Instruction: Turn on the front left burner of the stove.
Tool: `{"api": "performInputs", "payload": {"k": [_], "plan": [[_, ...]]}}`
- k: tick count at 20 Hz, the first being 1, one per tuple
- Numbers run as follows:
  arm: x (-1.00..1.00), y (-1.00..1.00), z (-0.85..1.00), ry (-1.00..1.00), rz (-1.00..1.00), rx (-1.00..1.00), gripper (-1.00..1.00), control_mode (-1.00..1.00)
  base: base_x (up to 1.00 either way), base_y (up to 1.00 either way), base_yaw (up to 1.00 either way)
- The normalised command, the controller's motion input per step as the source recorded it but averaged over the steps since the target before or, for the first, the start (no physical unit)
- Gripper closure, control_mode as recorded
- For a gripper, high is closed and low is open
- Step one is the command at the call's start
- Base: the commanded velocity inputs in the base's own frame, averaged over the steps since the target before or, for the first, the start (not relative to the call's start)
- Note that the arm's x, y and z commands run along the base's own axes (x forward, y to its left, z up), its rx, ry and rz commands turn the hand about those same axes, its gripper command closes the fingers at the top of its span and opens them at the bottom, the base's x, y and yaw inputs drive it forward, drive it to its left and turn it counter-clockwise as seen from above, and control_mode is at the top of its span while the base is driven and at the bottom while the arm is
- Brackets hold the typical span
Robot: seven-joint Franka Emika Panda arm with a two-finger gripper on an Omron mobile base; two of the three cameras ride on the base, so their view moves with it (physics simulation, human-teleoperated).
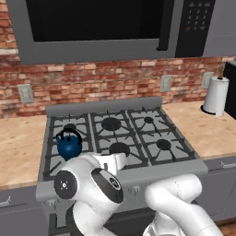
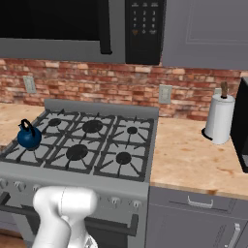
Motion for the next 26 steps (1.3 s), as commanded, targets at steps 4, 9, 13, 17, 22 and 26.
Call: {"api": "performInputs", "payload": {"k": [4,9,13,17,22,26], "plan": [[-0.76,0.98,-0.33,-0.8,0.0,0.0,-1.0,-1.0,0.0,0.0,0.0],[-0.12,0.14,-0.05,-0.06,0.0,0.0,-1.0,-1.0,0.0,0.0,0.0],[0.0,0.14,-0.26,-0.01,0.0,0.0,-1.0,-1.0,0.0,0.0,0.0],[0.0,0.5,-0.89,-0.2,0.0,0.0,-1.0,-1.0,0.0,0.0,0.0],[0.0,0.52,-0.72,-0.07,0.03,-0.03,-1.0,-1.0,0.0,0.0,0.0],[0.06,0.3,-0.56,0.1,0.02,-0.09,-1.0,-1.0,0.0,0.0,0.0]]}}
